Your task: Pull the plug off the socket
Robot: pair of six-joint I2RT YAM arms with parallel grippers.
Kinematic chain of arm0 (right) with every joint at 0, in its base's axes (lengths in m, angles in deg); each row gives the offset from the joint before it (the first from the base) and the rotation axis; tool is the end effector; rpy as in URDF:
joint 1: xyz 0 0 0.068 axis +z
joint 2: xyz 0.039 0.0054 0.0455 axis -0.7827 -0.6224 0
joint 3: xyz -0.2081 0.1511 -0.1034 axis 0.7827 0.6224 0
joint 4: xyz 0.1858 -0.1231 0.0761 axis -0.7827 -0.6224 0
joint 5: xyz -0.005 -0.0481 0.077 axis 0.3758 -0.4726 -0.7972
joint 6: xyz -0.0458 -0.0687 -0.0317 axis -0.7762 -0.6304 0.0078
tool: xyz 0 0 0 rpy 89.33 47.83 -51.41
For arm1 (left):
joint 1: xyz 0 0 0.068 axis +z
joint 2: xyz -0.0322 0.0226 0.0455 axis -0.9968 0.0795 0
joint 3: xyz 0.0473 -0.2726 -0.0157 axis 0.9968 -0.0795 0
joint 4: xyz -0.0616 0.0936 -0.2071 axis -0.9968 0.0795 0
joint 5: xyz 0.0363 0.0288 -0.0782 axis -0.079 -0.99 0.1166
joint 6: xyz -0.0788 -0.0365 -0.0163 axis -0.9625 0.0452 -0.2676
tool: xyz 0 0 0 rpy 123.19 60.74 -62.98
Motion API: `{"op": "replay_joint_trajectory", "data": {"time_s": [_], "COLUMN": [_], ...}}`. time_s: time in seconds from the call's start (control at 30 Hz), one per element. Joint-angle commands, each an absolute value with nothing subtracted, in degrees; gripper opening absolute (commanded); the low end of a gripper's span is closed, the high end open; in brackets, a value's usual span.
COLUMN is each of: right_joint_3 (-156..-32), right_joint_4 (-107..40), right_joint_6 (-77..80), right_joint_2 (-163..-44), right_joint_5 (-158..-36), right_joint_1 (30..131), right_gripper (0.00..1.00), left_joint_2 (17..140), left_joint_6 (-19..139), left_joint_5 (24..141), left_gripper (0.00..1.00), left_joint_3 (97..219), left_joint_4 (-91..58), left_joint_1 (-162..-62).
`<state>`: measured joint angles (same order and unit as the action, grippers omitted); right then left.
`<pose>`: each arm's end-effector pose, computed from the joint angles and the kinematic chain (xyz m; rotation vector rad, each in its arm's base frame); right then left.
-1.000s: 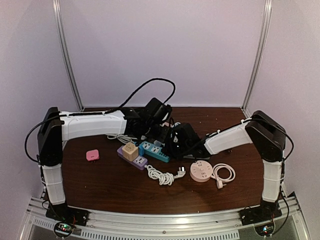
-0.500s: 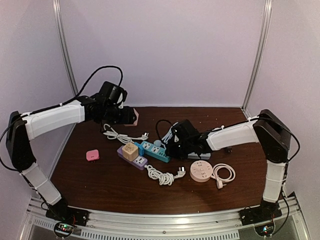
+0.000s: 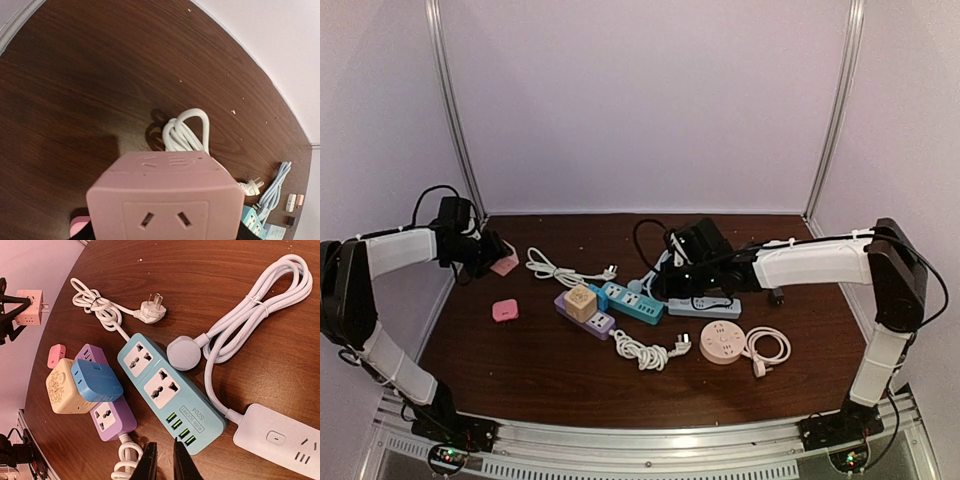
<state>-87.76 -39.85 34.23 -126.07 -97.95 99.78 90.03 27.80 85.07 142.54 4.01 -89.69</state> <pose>0.2643 0.3142 0.2034 -0.2793 2.4552 0.9138 0.3214 -0.0385 0.2129 -0.7613 2.3653 -0.6000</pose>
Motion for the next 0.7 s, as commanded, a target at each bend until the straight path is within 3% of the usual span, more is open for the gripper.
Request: {"op": "replay_joint_trajectory", "data": {"time_s": [0.0, 0.3, 0.67], "right_joint_3": [-87.81, -87.57, -87.88], "right_joint_4": [-41.74, -42.33, -43.51], "right_joint_6": [31.76, 30.86, 29.77], "right_joint_2": [-123.07, -122.33, -122.45], "right_joint_5": [-96.20, -96.81, -96.49], "right_joint_1": [100.07, 100.10, 100.37], "right_gripper": [0.15, 0.19, 0.22], "left_joint_2": [91.73, 100.77, 105.02], "left_joint_6": [25.70, 25.02, 26.57], "left_joint_5": [94.83, 103.66, 103.79], "left_gripper": [0.19, 0.21, 0.32], "left_joint_3": [140.26, 140.05, 140.19], "left_joint_4": [-7.88, -12.85, -9.53], "left_joint_1": [-83.62, -78.80, -77.20]}}
